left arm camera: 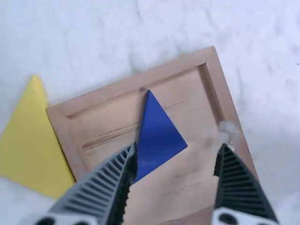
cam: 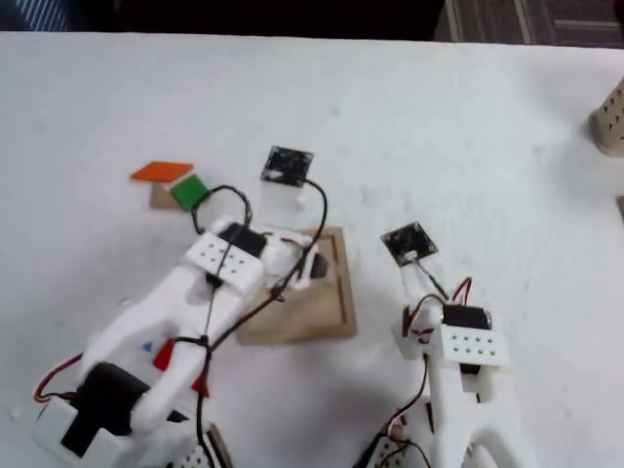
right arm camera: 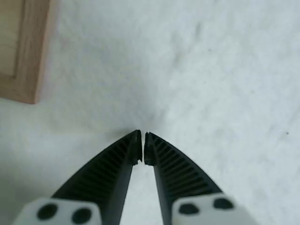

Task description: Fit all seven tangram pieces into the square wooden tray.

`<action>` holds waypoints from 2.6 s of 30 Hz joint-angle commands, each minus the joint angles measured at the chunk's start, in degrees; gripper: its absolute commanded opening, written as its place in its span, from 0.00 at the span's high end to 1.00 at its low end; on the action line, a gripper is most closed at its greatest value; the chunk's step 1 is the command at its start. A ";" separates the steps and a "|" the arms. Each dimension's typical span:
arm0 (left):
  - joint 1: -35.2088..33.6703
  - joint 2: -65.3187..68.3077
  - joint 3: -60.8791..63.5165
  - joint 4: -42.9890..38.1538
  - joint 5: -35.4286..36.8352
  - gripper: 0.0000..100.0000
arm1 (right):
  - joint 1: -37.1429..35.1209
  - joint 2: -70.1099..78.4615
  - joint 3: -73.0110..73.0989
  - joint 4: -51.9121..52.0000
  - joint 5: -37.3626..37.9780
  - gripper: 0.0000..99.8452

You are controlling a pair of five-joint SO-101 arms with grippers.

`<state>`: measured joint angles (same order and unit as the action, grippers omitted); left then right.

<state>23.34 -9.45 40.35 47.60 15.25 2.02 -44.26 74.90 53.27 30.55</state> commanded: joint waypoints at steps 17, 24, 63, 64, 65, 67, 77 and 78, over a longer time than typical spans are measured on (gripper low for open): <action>-8.22 -0.22 -0.44 0.79 -4.13 0.96 | -0.57 -2.07 -0.35 -0.84 0.79 0.98; -3.21 3.47 1.85 1.14 -4.40 0.98 | -0.57 -2.07 -0.35 -0.84 0.79 0.98; 7.78 10.33 -2.20 -13.45 -3.96 0.98 | -0.48 -2.07 -0.35 -0.84 0.79 0.98; 7.78 11.03 -2.55 -13.54 -3.87 0.98 | -0.57 -2.07 -0.35 -0.84 0.79 0.98; 7.87 11.91 -3.52 -13.10 -3.87 0.98 | -0.57 -2.07 -0.35 -0.84 0.79 0.98; 7.87 13.32 -5.54 -12.13 -3.87 0.98 | -0.48 -2.07 -0.35 -0.84 0.79 0.98; 7.96 15.96 -10.20 -11.52 -3.87 0.98 | -0.48 -2.07 -0.35 -0.84 0.79 0.98; 7.87 15.69 -10.11 -11.52 -3.87 0.98 | -0.57 -2.07 -0.35 -0.84 0.79 0.98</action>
<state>30.11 7.16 33.58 35.56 11.38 2.02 -44.26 74.90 53.27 30.55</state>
